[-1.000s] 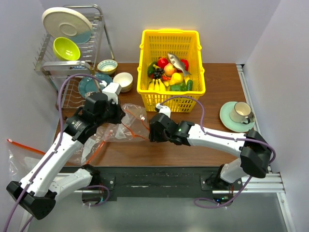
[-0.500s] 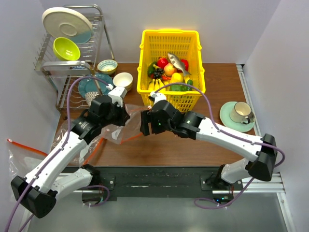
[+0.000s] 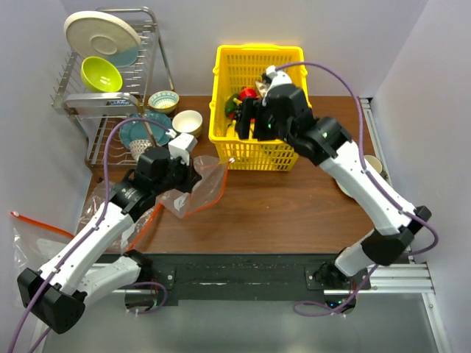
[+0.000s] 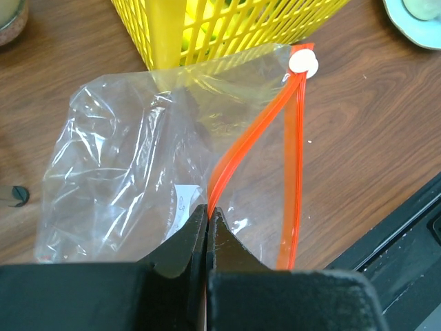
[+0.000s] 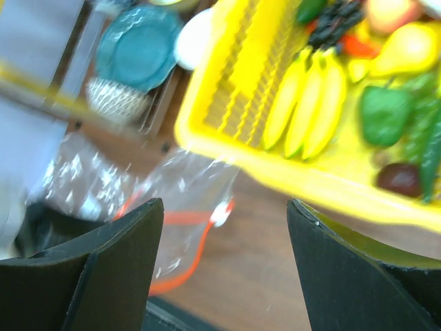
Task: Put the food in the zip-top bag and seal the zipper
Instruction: Pick up the fake fruit from the bin.
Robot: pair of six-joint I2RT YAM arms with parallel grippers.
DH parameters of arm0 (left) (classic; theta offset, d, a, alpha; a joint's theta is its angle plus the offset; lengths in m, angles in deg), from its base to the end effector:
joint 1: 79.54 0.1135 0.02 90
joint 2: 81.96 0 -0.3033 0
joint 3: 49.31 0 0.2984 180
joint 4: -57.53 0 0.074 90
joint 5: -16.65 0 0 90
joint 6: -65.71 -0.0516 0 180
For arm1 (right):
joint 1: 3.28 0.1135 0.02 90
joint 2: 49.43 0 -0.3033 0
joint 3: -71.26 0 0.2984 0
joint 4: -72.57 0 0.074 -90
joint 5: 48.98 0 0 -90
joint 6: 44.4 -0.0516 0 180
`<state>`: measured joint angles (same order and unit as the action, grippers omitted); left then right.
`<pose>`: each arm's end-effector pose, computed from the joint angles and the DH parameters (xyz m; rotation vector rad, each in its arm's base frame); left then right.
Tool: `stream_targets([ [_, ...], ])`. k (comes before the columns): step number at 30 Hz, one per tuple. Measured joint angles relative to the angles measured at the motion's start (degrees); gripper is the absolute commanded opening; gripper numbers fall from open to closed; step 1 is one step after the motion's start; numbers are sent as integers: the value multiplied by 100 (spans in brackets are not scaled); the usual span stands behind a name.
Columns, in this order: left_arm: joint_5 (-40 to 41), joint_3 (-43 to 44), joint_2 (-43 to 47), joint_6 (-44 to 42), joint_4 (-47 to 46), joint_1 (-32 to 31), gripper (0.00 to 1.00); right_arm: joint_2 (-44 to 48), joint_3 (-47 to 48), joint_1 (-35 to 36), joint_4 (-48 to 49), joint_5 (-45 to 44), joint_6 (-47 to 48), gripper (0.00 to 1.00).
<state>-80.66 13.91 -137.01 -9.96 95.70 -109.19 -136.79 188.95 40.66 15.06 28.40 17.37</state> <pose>0.2140 -0.1294 0.3419 0.3643 2.1150 -0.5907 0.2773 0.2515 0.5104 -0.1448 2.0749 0.5609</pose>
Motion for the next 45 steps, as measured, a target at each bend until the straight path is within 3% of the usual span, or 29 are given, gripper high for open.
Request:
stream_targets([
  [9,-105,-391,173,-20,-282,0,0,-2170,1801,-1145,-442,365,470,77],
  [12,-105,-514,181,-20,-339,0,0,-2885,2337,-1360,-643,509,662,82],
  [16,-138,-664,181,-17,-387,0,0,-3329,2369,-1556,-741,678,887,93],
  [20,-149,-754,181,-17,-437,0,0,-3547,2369,-1648,-669,852,1108,98],
  [34,-140,-911,234,2,-623,0,0,-5029,2712,-1648,13,1095,1631,95],
  [40,-111,-914,234,2,-636,0,0,-5362,2839,-1652,227,796,1784,86],
  [45,-85,-914,234,2,-636,0,0,-5724,3095,-1670,393,765,1759,85],
])
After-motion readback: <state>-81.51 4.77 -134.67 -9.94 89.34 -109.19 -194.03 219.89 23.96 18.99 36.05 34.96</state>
